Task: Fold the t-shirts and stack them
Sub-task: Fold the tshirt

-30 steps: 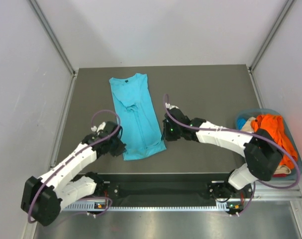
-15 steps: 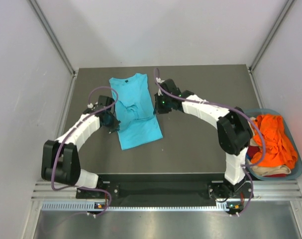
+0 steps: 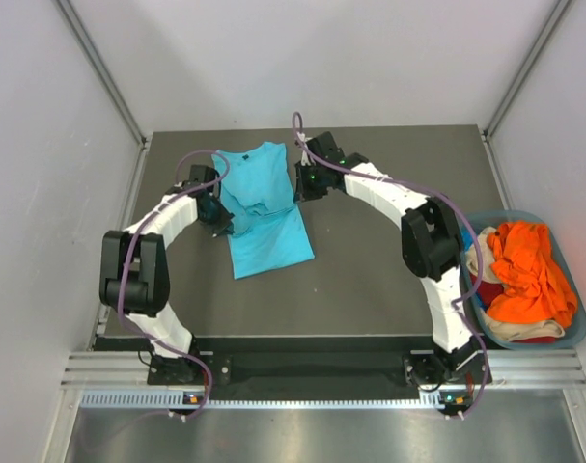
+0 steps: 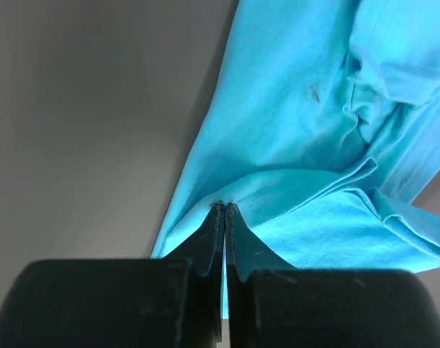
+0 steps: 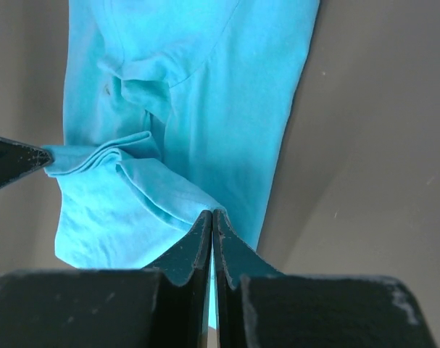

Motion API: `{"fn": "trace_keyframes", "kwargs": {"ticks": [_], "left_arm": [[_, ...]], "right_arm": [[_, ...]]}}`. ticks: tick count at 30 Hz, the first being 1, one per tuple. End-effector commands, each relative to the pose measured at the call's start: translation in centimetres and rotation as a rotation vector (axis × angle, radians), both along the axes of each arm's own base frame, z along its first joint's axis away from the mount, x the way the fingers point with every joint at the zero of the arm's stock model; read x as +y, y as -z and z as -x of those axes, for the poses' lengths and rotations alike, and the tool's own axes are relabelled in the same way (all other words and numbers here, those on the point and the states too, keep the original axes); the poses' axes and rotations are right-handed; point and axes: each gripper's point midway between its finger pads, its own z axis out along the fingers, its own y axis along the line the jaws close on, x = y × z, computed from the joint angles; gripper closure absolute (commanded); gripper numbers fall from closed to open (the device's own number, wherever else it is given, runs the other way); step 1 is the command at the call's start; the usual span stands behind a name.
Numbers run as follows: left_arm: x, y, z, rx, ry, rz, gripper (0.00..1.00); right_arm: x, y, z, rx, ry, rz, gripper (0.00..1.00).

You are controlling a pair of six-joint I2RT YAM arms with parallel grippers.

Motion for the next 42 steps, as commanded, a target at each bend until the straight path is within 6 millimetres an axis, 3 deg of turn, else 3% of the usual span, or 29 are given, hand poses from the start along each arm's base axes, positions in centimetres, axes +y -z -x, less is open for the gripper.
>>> {"fn": "trace_keyframes", "kwargs": {"ticks": [1,14,21,29,37,39,42], "left_arm": [[0.2,-1.5,-2.8,-0.077,0.004,0.016,1.00],[1.3,-1.8,-4.8,-0.068,-0.025,-0.003,1.00],[1.6,-1.1,-5.2,-0.049,-0.030,-0.013,1.00],[2.6,-0.4,-5.7,-0.045,-0.047,-0.022,1.00],[2.4,0.7,-6.3,-0.029,-0.038,0.009,1.00],[2.4,1.2,-6.0,0.000,-0.032,0.003,1.00],[3.1,0.5,-6.0,-0.011,-0.040,-0.032,0.84]], "right_arm": [[-0.5,-1.5,-2.2,-0.042,-0.007,-0.019,1.00],[-0.8,-1.2,-5.1,-0.063,-0.009,-0.057,1.00],[0.5,-1.3,-6.0,-0.098,-0.036,-0.115,1.00],[0.6,-0.1,-6.9,-0.085,-0.022,-0.144,1.00],[0.5,0.7,-7.7,-0.091,-0.021,-0.156,1.00],[0.5,0.9,-7.9,-0.089,-0.021,-0.161,0.95],[0.4,1.0,-8.4,-0.098,-0.023,-0.161,0.88]]}}
